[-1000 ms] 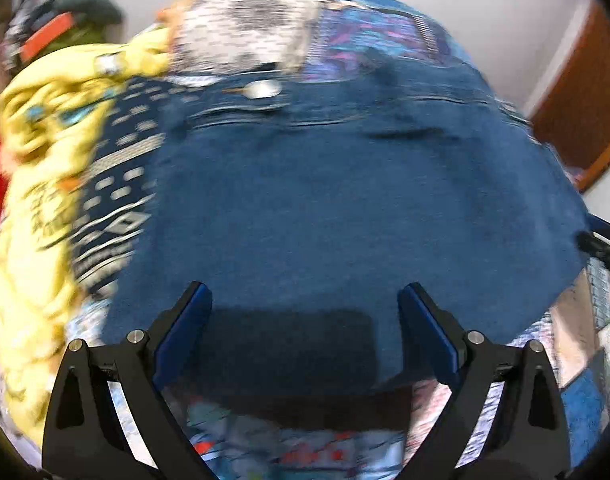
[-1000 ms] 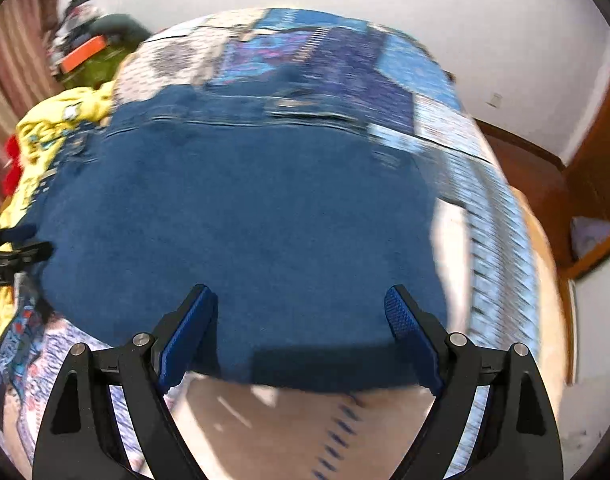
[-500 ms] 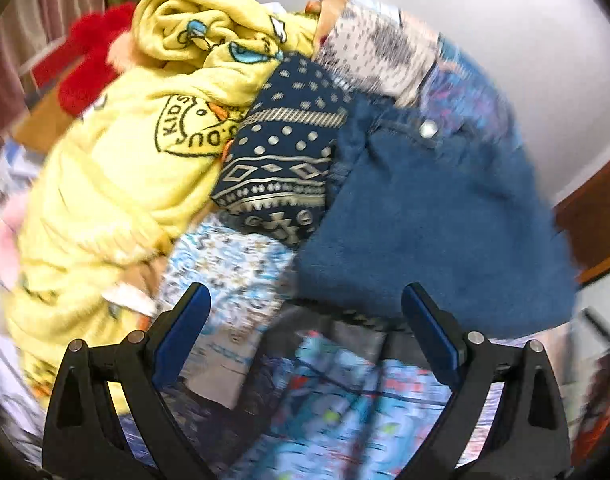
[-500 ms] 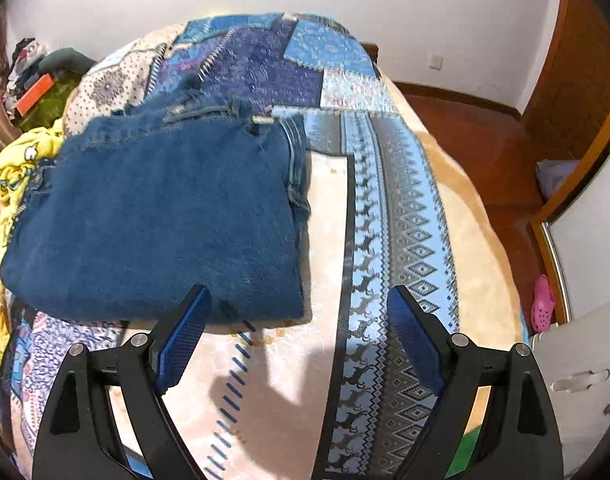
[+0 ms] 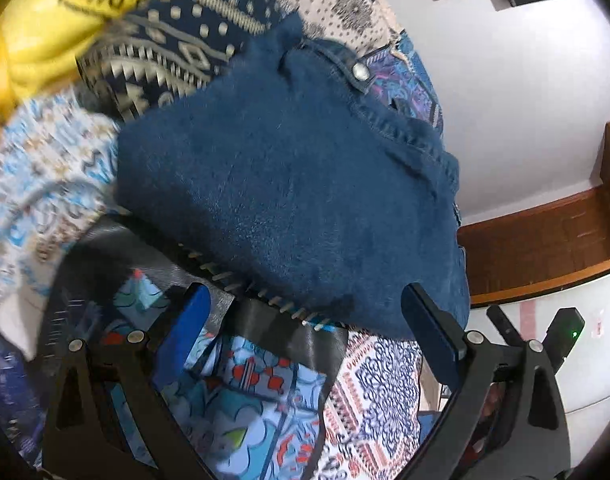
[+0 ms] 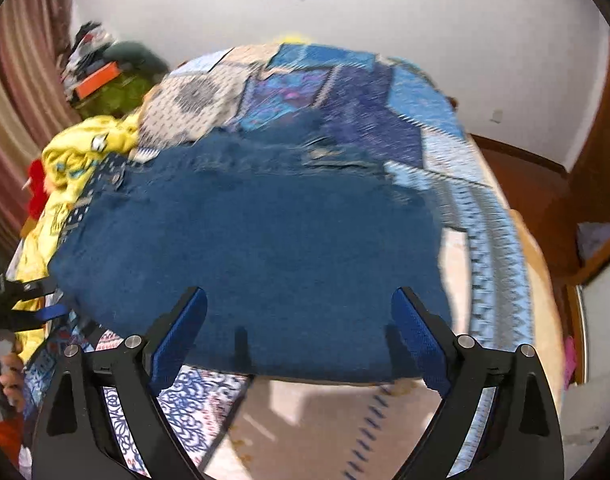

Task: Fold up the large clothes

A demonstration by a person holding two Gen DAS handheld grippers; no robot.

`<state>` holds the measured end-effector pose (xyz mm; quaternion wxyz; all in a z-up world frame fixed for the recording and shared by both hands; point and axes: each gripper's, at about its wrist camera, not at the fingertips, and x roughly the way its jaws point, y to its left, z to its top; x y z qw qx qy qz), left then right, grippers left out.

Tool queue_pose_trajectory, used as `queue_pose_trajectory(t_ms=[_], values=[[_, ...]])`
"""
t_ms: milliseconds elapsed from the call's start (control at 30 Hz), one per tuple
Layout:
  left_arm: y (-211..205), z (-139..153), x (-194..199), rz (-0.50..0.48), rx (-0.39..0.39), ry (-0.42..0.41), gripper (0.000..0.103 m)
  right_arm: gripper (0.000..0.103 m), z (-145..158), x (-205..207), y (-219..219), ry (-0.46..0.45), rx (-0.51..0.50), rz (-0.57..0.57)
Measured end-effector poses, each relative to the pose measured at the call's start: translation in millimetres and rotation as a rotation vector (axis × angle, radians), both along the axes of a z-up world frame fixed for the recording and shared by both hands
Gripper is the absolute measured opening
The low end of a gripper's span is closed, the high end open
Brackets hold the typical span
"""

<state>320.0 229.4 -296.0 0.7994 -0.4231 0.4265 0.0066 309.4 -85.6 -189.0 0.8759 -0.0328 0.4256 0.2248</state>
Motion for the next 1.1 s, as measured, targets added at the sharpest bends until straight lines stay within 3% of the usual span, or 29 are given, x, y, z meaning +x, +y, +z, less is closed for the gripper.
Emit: queue_pose_trajectory(t_ms=[67, 233, 367, 467, 567, 633, 733, 833, 967, 1100], values=[[0, -6, 6, 0.002, -0.021, -0.007, 0.093, 0.092, -10, 3, 12, 0.012, -0.022, 0.021], [10, -23, 28, 0.019, -0.070, -0.040, 0.068, 0.092, -28, 5, 21, 0.071, -0.026, 0.031], [18, -31, 44, 0.058, -0.123, -0.069, 0.063, 0.092, -33, 3, 21, 0.085, -0.028, 0.029], [17, -33, 51, 0.096, -0.110, -0.077, 0.063, 0.092, -31, 3, 19, 0.093, -0.020, 0.026], [11, -29, 52, 0.132, -0.072, -0.074, 0.054, 0.092, -29, 1, 16, 0.103, -0.022, 0.014], [9, -21, 48, 0.157, -0.049, -0.084, 0.039, 0.092, -25, -1, 14, 0.105, -0.020, 0.010], [13, -7, 38, 0.177, -0.045, -0.119, 0.029, 0.092, -16, -7, 12, 0.092, -0.028, 0.012], [4, 19, 34, 0.164, 0.016, -0.168, 0.025, 0.092, -5, -12, 10, 0.071, -0.042, 0.012], [-13, 70, 25, 0.125, 0.152, -0.275, 0.024, 0.092, 8, -15, 14, 0.054, -0.039, 0.020], [-16, 114, 10, 0.141, 0.237, -0.373, 0.024, 0.092, 23, -20, 30, 0.017, -0.042, 0.055]])
